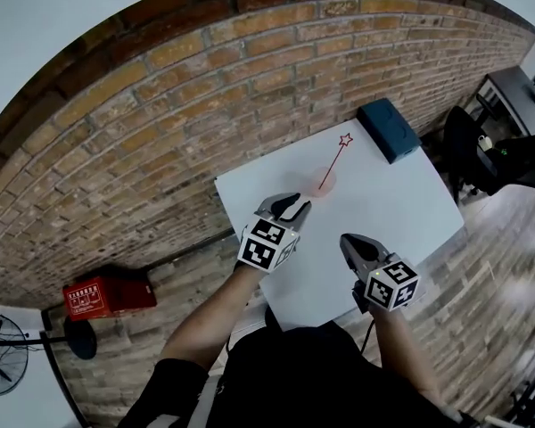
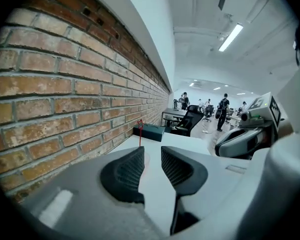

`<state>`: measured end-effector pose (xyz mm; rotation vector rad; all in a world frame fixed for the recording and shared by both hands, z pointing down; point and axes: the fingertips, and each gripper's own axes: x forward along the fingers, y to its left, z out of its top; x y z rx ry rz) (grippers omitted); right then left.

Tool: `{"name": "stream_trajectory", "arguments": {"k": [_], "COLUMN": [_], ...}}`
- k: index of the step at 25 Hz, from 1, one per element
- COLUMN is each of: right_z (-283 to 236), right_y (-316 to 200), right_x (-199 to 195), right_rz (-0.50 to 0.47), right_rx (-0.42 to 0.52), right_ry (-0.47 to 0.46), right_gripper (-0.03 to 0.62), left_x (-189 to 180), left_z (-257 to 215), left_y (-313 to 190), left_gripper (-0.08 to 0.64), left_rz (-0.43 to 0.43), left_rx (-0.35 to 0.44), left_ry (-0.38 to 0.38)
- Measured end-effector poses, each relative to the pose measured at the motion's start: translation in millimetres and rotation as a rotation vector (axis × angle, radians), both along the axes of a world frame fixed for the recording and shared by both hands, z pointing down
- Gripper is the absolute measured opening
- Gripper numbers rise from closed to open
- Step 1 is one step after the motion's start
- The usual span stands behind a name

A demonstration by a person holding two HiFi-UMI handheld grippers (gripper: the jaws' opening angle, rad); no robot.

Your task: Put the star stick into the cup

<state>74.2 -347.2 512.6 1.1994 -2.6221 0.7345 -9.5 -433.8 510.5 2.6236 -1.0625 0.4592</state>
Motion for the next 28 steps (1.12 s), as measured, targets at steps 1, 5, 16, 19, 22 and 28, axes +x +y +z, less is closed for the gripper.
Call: {"name": "stream_trajectory", "arguments": {"k": [1, 5, 16, 19, 22, 28], "right_z": [-2, -10, -39, -50, -61, -67], "right_y": [5, 28, 61, 60, 58, 57], "right_x": [-4, -17, -6, 7, 21, 51], "right_rz": [0.007, 0.033, 0.067, 0.062, 0.045, 0.046], "right_rx": [0.004, 0.024, 0.100, 0.132, 0.165, 0.205], "right_ry": [0.000, 0.009, 0.035, 0.041, 0.053, -0.036], "right_gripper": [0.000, 0.000, 0.000, 0.000, 0.000, 0.000], "left_x": [-4, -24, -43, -39, -37, -26], "left_z": [-4, -25, -78, -79, -75, -64], "left_y": [7, 33, 73, 79, 82, 85], "left_gripper": [0.107, 0.094, 0.005, 0.005, 0.005, 0.006], "left_rz": [0.012, 0.027, -0.045, -0.063, -0.113, -0.171], "left_rx": [0.008, 0.092, 0.218, 0.215, 0.174, 0.095], "left_ry": [0.008, 0.001, 0.036, 0.034, 0.040, 0.049]}}
